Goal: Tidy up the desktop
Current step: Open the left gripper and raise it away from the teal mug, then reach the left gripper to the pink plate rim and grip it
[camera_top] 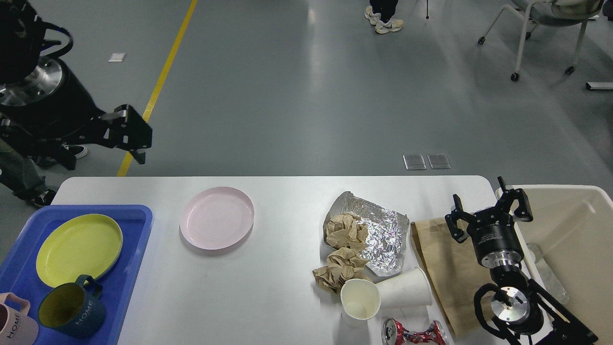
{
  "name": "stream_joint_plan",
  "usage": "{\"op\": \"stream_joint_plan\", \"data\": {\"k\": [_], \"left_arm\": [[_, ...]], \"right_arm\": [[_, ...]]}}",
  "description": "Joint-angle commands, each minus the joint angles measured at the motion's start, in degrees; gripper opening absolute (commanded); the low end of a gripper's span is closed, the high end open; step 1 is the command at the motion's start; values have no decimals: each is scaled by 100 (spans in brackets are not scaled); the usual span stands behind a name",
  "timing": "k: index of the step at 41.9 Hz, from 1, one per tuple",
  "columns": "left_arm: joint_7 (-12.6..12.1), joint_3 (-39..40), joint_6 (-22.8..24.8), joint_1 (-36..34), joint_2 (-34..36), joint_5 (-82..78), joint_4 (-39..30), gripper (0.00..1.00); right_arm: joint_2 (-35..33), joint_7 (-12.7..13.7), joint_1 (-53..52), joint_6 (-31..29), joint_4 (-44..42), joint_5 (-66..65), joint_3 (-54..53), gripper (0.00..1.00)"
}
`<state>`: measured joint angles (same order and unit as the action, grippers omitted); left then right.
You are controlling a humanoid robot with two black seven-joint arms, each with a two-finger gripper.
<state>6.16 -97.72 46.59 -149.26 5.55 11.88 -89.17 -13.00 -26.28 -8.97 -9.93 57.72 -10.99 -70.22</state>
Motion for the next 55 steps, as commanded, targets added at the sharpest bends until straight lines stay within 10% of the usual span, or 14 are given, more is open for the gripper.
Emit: {"op": "stream_joint_plan", "data": {"k": [1, 36, 55], "left_arm": [[8, 148, -10, -261, -151, 323, -223, 100], [70, 157, -273, 362, 587, 376, -13, 99], [70, 1009, -2416, 3245, 1659, 560, 770, 98]], "right_arm": [[8, 0, 0, 0, -6, 0, 0, 100], [-1, 0, 0, 0, 2, 0, 0, 100], [-1, 0, 0, 0, 2, 0, 0, 100]]}}
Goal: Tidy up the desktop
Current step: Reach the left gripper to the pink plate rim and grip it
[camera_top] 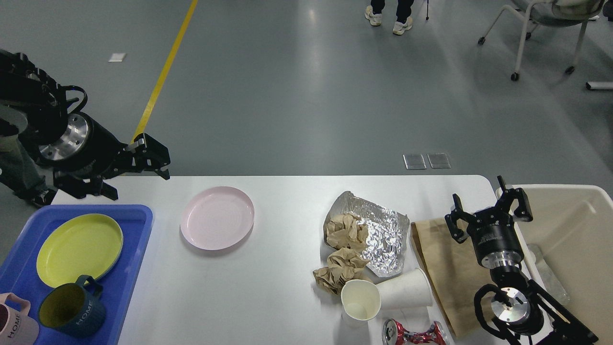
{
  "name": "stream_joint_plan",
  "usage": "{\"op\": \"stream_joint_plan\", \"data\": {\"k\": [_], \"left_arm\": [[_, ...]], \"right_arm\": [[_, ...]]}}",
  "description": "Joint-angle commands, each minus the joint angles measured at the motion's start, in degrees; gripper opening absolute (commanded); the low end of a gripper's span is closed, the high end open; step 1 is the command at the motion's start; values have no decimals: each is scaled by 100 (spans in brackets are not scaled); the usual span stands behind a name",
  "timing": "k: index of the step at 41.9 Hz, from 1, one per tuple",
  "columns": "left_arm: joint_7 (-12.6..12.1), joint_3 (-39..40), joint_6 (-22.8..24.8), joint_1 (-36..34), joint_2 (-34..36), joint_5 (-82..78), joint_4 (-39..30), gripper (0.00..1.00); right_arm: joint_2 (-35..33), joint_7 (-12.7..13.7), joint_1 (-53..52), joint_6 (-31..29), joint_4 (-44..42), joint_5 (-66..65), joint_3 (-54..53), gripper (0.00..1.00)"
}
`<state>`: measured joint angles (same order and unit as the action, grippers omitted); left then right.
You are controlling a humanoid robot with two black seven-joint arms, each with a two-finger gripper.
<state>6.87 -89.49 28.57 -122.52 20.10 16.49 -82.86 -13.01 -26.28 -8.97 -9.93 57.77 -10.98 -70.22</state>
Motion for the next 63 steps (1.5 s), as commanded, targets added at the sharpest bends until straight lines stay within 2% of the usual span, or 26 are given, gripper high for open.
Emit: {"op": "stream_joint_plan", "data": {"k": [1, 4, 6, 10, 13, 26, 31, 39, 42, 44, 47, 63], "left_arm": [[-1, 195, -728, 650, 223, 153, 156, 98], [-1, 221, -993, 992, 293, 460, 261, 99], [-10, 501, -1247, 1728, 337, 933, 603, 98], [-27, 1036, -1624, 2677, 346, 1286, 1060, 98], [-27, 1319, -1819, 3101, 346, 1357, 1333, 98], [-62, 2382, -2030, 4402, 241, 1812, 2563, 98], [-63, 2506, -2197, 4667, 83, 2157, 2854, 98], [-115, 2945, -2786, 5097, -216, 2280, 3276, 98], [-255, 3068, -2786, 5203, -313, 2271, 3390, 98], [-449, 3139, -2778, 5273, -366, 2271, 3496, 98], [-563, 3270, -2769, 5387, -445, 2210, 3610, 98], [-520, 3385, -2777, 5563, -691, 1973, 3848, 98]], "right_arm": [[0, 0, 0, 0, -2, 0, 0, 100], [0, 0, 0, 0, -2, 0, 0, 100], [0, 0, 0, 0, -2, 0, 0, 100], [0, 0, 0, 0, -2, 0, 0, 100], [0, 0, 0, 0, -2, 0, 0, 100], [0, 0, 0, 0, -2, 0, 0, 100], [0, 0, 0, 0, -2, 0, 0, 100], [0, 0, 0, 0, -2, 0, 0, 100], [0, 0, 0, 0, -2, 0, 0, 100], [0, 0, 0, 0, -2, 0, 0, 100], [0, 0, 0, 0, -2, 0, 0, 100], [1, 0, 0, 0, -2, 0, 0, 100]]}}
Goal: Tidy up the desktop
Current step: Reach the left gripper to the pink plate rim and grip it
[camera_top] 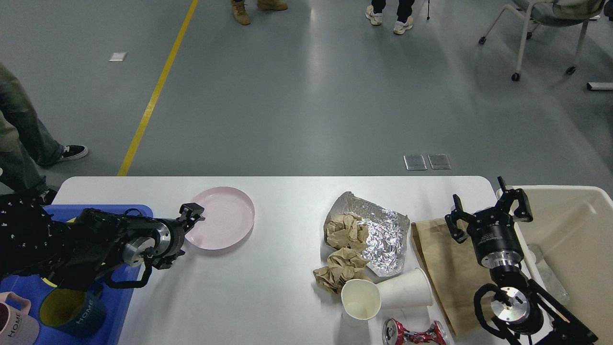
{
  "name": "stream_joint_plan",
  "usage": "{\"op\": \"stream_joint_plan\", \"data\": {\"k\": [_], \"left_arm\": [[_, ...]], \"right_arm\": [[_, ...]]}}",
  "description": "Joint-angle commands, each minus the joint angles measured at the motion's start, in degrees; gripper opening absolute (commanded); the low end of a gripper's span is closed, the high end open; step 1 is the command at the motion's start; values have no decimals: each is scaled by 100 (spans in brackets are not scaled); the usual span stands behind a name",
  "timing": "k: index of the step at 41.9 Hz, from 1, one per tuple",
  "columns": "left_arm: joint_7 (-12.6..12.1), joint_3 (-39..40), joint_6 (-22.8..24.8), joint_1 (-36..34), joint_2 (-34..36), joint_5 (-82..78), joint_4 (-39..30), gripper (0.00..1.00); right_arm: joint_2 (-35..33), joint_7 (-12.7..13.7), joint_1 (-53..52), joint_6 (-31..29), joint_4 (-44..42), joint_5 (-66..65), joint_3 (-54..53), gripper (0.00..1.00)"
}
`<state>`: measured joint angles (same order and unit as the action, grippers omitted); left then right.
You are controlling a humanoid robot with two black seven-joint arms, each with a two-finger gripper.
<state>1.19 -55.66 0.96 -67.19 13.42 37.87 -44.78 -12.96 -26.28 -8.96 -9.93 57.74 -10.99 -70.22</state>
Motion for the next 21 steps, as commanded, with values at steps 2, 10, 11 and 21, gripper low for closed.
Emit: {"op": "stream_joint_plan", "data": {"k": [2, 10, 11, 21], "left_arm": [[74, 29, -8, 92, -24, -350, 57, 96], [57, 213, 80, 145, 20, -614, 75, 76], [57, 213, 80, 145, 20, -614, 75, 75], [48, 248, 89, 153, 73, -597, 83, 64]], "right_arm": [[4, 0, 0, 0, 0, 0, 0, 100], [4, 0, 0, 0, 0, 0, 0, 100], [4, 0, 0, 0, 0, 0, 0, 100], [-4, 0, 0, 0, 0, 0, 0, 100]]}}
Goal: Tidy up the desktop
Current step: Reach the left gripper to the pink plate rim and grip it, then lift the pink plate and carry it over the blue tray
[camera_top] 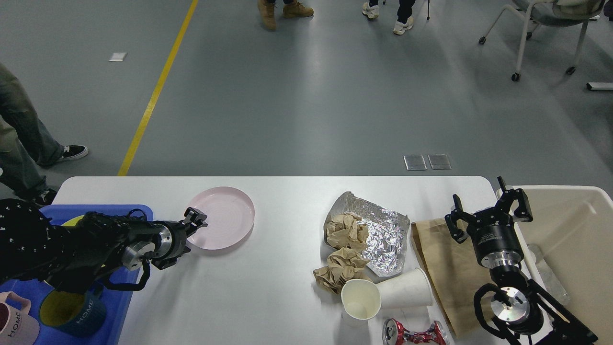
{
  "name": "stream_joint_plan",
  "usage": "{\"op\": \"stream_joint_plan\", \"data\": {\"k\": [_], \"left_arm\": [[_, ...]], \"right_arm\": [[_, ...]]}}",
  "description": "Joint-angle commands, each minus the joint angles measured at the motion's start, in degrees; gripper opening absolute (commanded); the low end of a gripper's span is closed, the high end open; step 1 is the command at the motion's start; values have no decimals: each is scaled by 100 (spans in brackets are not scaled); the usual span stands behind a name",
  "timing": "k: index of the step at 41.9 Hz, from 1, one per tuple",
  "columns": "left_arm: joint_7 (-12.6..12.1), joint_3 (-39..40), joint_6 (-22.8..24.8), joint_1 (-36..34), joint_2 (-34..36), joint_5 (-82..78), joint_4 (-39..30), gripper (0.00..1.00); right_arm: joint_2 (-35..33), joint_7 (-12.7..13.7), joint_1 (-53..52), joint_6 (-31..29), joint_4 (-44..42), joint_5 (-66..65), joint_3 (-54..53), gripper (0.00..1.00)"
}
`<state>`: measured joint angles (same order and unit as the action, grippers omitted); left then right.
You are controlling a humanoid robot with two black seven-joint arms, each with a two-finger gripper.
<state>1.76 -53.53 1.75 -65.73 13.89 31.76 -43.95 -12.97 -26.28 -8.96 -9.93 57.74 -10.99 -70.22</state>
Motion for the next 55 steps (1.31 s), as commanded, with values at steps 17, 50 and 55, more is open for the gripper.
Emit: {"op": "stream_joint_plan", "data": {"k": [17, 50, 55], "left_arm": [[-35, 150, 10, 104, 35, 40, 0, 53], [-44, 211, 255, 236, 35, 49, -18, 19], [-44, 211, 405, 236, 44, 58, -18, 8]], "right_arm": [[5, 0, 0, 0, 0, 0, 0, 100], [5, 0, 0, 0, -8, 0, 0, 100], [-4, 0, 0, 0, -8, 0, 0, 100]]}}
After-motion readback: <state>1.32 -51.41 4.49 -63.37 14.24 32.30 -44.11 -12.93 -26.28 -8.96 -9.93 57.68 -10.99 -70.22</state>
